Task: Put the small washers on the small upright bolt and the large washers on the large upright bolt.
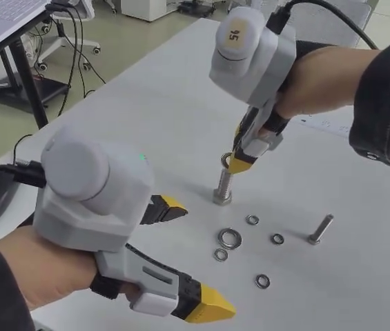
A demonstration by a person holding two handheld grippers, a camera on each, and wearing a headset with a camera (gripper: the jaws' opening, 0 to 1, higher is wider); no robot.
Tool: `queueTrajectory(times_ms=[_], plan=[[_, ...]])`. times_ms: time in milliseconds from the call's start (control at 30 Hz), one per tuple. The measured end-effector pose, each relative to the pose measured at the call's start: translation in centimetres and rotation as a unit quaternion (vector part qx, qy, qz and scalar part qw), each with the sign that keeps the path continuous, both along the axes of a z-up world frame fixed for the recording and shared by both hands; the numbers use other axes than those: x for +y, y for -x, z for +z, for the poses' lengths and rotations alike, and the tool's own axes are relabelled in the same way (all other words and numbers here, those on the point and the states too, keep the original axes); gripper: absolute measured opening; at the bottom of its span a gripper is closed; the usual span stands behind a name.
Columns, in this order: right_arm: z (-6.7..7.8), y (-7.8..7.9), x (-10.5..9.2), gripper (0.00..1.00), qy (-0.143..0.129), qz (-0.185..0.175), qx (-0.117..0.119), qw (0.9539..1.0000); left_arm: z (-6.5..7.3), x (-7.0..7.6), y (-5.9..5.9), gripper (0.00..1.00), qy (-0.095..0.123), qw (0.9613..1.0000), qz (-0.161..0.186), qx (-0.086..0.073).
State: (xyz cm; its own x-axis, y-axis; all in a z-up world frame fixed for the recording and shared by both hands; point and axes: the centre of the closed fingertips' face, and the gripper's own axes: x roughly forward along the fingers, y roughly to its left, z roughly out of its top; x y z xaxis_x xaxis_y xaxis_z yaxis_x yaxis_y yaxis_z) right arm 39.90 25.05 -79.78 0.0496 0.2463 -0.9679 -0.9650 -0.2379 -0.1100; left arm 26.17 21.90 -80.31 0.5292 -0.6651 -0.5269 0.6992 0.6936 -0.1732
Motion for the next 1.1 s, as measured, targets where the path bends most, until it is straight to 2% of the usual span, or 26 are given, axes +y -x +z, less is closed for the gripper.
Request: queueTrajectory(times_ms=[300, 1100], plan=[[-0.8, 0.6, -0.1, 0.24, 0.011, 0.008, 0.001, 0.9999, -0.2, -0.2, 0.3, 0.85, -0.002, 1.0, -0.001, 0.0], [-2.3, 0.9, -0.2, 0.24, 0.031, 0.015, 0.008, 0.9994, -0.2, -0.3, 0.5, 0.84, -0.004, 1.0, 0.001, 0.0]])
